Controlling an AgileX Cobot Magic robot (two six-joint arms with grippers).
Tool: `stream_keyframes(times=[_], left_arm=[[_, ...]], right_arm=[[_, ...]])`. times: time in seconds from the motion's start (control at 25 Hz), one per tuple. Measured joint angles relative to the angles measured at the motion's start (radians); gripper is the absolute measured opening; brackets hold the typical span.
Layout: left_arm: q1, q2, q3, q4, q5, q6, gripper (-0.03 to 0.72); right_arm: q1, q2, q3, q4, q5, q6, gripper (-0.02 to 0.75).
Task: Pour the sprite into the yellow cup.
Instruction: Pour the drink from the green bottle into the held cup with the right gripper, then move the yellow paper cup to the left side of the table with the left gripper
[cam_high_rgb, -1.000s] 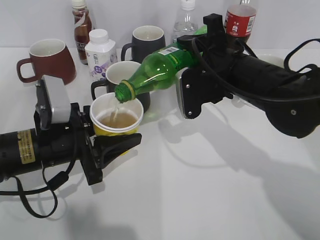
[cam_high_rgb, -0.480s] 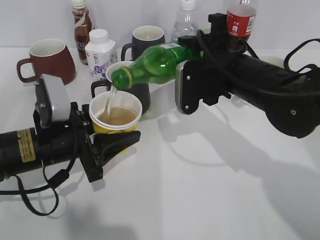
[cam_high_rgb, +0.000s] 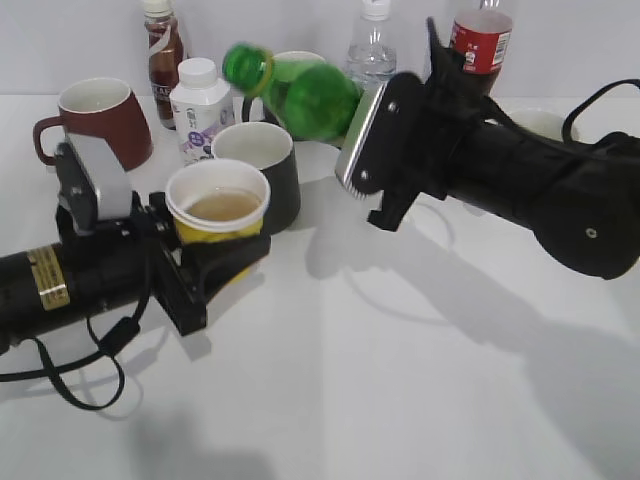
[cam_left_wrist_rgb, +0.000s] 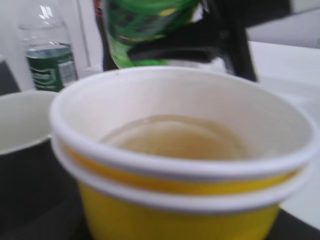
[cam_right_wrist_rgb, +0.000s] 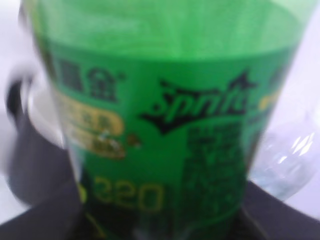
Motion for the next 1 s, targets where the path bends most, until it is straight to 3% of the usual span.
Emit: stream_keyframes(times=[0.2, 0.4, 1.0], left_arm=[[0.0, -0.05, 0.003, -0.097, 0.001, 0.0, 0.421], [0.0, -0.074, 0.003, -0.314, -0.002, 0.0, 0.421], [0.002, -0.074, 0.004, -0.634, -0.002, 0.137, 0.421]], right_arm=[[0.0, 0.0, -0.006, -0.068, -0.02, 0.423, 0.357], [0.0, 0.0, -0.008, -0.069, -0.063, 0.666, 0.357], [0.0, 0.064, -0.012, 0.104, -0.146, 0.753, 0.357]])
